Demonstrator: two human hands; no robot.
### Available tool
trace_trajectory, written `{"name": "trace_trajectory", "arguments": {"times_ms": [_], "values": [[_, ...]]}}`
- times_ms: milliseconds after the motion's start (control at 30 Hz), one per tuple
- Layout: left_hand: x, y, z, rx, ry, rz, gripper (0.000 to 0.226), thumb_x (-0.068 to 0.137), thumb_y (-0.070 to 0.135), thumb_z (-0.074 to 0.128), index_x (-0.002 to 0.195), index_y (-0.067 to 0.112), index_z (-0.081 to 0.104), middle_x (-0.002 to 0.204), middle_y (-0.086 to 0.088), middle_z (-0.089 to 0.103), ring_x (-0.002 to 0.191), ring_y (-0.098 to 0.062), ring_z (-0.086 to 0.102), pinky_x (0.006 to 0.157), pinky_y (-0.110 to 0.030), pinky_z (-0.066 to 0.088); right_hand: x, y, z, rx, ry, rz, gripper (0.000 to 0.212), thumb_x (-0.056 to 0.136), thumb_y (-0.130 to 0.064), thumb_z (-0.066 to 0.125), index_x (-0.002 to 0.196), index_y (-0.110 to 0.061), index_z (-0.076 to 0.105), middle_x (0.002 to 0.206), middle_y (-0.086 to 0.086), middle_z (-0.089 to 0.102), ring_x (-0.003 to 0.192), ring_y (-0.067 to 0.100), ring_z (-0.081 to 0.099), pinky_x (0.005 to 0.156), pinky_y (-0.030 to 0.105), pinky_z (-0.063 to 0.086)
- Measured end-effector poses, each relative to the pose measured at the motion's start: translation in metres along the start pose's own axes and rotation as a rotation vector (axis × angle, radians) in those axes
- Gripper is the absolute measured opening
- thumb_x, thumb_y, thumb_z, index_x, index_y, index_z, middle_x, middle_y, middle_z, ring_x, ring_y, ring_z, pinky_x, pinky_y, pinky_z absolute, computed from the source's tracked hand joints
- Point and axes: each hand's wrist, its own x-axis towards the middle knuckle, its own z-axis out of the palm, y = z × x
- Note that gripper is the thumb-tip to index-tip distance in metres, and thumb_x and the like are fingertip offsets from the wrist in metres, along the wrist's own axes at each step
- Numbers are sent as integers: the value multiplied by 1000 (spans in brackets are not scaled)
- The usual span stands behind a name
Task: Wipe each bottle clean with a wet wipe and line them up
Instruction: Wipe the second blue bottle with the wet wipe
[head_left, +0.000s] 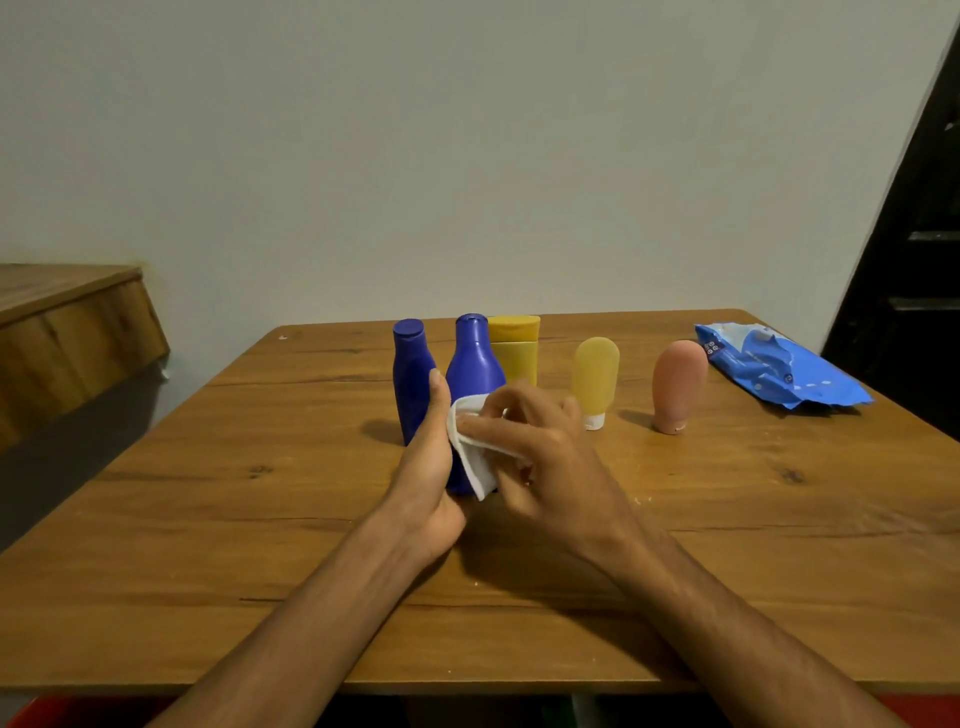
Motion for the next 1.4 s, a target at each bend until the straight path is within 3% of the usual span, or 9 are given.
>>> {"name": "trace_trajectory", "arguments": {"times_ms": [133, 267, 533, 633, 733, 1000, 1167, 1300, 1400], "values": [[2, 4, -2, -48, -24, -89, 88, 75, 70, 67, 134, 6, 54, 101, -16, 66, 94, -32, 68, 72, -42, 57, -3, -2, -3, 35, -63, -3, 28, 85, -18, 60, 110, -23, 72, 103, -5, 56, 97, -17, 31, 70, 30, 41], [3, 3, -4, -89, -2, -105, 88, 73, 73, 65, 131, 7, 55, 94, -15, 68, 84, -30, 70, 67, -42, 58, -3, -4, -6, 54, -60, -30, 23, 82, -18, 59, 99, -21, 74, 97, -7, 57, 92, -14, 34, 68, 23, 37], [0, 8, 3, -80, 37, 8, 68, 87, 67, 50, 114, 7, 65, 98, -15, 73, 84, -29, 72, 76, -46, 55, -1, 5, -2, 137, 57, 112, 32, 85, -32, 53, 105, -15, 73, 100, -2, 59, 88, 17, 55, 70, 35, 53], [-1, 8, 5, -95, 36, 3, 70, 86, 68, 50, 118, 6, 63, 101, -14, 72, 88, -29, 70, 81, -47, 55, -1, 7, -1, 184, 71, 146, 24, 84, -21, 61, 103, -15, 74, 96, -3, 60, 88, 17, 57, 74, 38, 53], [-1, 11, 7, -84, 41, 35, 70, 87, 66, 50, 118, 5, 63, 103, -14, 73, 92, -29, 70, 82, -46, 55, 0, 7, -1, 207, 141, 201, 23, 83, -20, 61, 101, -14, 75, 89, -4, 58, 83, 11, 56, 72, 32, 51], [-5, 14, 7, -56, -10, 39, 79, 79, 66, 57, 131, 8, 56, 106, -13, 69, 91, -27, 69, 81, -45, 56, 1, 3, -2, 223, 208, 124, 20, 83, -20, 62, 96, -11, 73, 88, 1, 60, 81, 11, 58, 68, 30, 54], [-7, 14, 7, -46, -63, 56, 73, 84, 65, 54, 130, 8, 55, 99, -11, 68, 85, -25, 68, 84, -42, 54, -2, 5, -1, 260, 149, 27, 24, 83, -24, 58, 94, -8, 72, 90, 2, 58, 90, 15, 60, 83, 41, 56], [-7, 9, 8, 32, -57, 107, 68, 86, 61, 54, 130, 10, 55, 105, -14, 69, 91, -25, 69, 85, -42, 55, -2, 7, 0, 164, 183, 40, 29, 85, -29, 54, 100, -11, 71, 94, 0, 57, 84, 18, 56, 66, 41, 55], [-7, 5, 10, 120, -48, 161, 60, 88, 58, 54, 126, 11, 58, 108, -16, 70, 93, -27, 69, 84, -44, 56, -1, 10, 0, 137, 223, 61, 35, 85, -31, 50, 108, -11, 69, 101, 4, 59, 89, 21, 57, 65, 40, 56]]}}
